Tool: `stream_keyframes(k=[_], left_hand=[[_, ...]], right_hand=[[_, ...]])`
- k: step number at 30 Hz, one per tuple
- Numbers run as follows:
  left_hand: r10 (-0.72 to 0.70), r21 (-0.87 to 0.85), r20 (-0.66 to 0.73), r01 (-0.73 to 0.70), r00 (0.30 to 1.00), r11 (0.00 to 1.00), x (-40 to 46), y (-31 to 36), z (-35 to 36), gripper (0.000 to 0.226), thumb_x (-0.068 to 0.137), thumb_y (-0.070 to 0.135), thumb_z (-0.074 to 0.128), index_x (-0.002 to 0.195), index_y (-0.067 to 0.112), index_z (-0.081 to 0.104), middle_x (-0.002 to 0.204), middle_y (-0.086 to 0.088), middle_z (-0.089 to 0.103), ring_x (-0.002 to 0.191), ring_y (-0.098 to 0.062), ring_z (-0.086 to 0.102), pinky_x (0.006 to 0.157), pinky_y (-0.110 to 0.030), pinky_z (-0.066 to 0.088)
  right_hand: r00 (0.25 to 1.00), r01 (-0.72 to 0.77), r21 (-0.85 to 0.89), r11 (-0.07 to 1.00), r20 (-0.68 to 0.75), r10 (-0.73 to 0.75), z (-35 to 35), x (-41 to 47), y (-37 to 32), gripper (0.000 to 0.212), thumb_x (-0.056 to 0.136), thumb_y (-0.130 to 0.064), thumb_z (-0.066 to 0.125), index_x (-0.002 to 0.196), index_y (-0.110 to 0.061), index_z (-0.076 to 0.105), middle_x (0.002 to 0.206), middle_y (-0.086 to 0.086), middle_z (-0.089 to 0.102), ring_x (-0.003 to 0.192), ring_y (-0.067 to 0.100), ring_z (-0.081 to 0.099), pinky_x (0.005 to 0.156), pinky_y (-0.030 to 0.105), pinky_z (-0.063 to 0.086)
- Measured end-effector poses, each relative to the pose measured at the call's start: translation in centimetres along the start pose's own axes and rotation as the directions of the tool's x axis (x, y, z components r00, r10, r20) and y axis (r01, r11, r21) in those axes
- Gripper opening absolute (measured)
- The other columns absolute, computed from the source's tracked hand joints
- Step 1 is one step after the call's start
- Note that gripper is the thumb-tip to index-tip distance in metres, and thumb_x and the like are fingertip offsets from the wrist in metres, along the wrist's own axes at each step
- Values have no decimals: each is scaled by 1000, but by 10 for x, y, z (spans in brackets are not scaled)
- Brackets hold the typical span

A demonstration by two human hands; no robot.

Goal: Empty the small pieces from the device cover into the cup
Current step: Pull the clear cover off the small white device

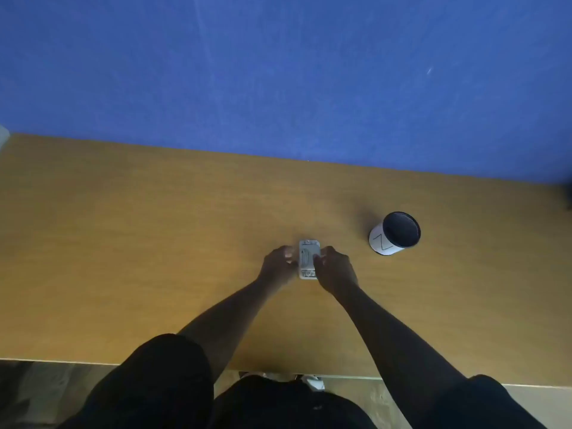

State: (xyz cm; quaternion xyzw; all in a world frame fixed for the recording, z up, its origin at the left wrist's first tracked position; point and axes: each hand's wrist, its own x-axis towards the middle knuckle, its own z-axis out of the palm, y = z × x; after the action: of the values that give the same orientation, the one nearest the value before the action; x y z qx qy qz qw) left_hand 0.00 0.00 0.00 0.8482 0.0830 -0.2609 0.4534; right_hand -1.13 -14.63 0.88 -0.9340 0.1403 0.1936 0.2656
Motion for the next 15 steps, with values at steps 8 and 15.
stream_keyframes(k=[8, 15], left_hand=[[-17, -151, 150, 39, 989, 988, -4, 2, 6, 49, 83, 13, 58, 132, 15, 56, 130, -5, 64, 115, -18, 60, 97, -40, 53], [-65, -326, 104, 96, 992, 941, -9, -1, 13, 60, 81, 12, 63, 138, 12, 46, 139, -3, 55, 116, -12, 53, 83, -24, 45]], right_hand=[[998, -65, 55, 996, 30, 63, -1, 11, 2, 32, 97, -30, 48, 111, -5, 63, 113, 13, 69, 95, 25, 62, 62, 20, 35], [995, -77, 125, 989, 74, 68, -5, 10, 10, 25, 95, -28, 54, 107, -9, 63, 112, 12, 68, 87, 22, 56, 71, 25, 36]])
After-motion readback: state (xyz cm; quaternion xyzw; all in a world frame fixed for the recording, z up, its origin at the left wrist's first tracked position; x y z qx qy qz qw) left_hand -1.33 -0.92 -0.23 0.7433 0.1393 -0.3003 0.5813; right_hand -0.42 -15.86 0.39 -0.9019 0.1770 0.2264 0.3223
